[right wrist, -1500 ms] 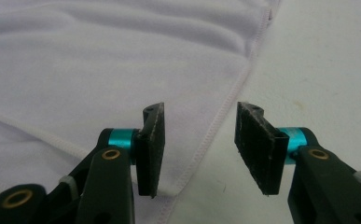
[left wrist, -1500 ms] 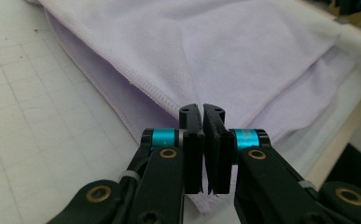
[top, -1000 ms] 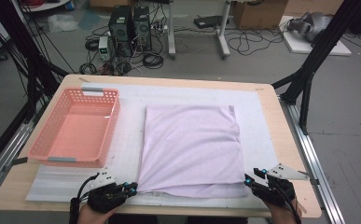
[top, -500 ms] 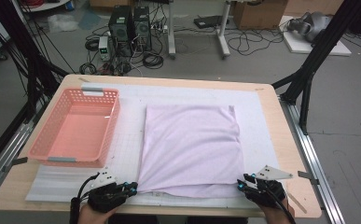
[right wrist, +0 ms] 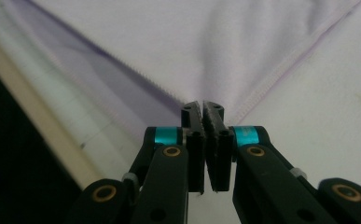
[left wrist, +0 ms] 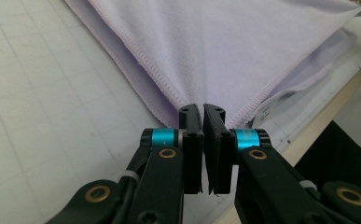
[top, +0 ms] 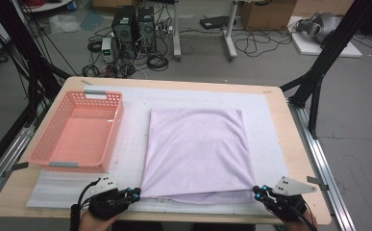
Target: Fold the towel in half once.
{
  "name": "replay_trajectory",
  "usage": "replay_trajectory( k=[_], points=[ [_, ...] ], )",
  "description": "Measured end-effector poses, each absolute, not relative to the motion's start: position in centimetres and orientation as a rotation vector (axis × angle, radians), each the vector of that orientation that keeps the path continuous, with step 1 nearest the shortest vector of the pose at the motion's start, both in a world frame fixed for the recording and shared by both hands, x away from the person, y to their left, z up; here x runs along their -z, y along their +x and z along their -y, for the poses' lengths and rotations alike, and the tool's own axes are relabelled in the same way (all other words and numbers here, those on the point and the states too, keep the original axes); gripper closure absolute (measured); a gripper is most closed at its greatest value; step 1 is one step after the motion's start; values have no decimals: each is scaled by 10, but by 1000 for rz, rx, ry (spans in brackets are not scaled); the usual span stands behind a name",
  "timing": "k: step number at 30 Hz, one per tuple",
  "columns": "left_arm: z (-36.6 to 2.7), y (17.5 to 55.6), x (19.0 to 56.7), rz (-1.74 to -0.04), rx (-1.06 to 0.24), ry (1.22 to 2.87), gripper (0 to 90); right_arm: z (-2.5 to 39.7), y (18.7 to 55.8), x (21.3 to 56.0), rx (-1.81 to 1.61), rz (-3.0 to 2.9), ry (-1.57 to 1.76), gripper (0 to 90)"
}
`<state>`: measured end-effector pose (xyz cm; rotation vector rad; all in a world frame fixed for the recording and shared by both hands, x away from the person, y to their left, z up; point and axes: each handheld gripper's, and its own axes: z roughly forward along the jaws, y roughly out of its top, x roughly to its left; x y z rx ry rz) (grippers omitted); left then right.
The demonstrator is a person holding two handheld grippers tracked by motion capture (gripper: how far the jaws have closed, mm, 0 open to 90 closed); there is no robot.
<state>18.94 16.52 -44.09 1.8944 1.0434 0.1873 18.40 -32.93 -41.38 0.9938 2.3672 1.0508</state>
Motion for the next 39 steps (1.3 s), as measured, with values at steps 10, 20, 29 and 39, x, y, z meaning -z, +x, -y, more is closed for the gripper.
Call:
replay_trajectory(
  k=[10,20,29,39],
  points=[
    [-161,187,441,-1054,-234,1934,750,333,182,429,-1000,-2435,1045,659],
    [-162,206,442,-1175,-278,1796,466,338,199,435,-1084,-2151,1361,560],
    [-146,205,452,-1137,-272,1885,519,320,200,444,-969,-2207,1367,565],
    [-144,193,444,-1113,-326,1966,857,317,192,435,-932,-2280,1352,863]
  ],
)
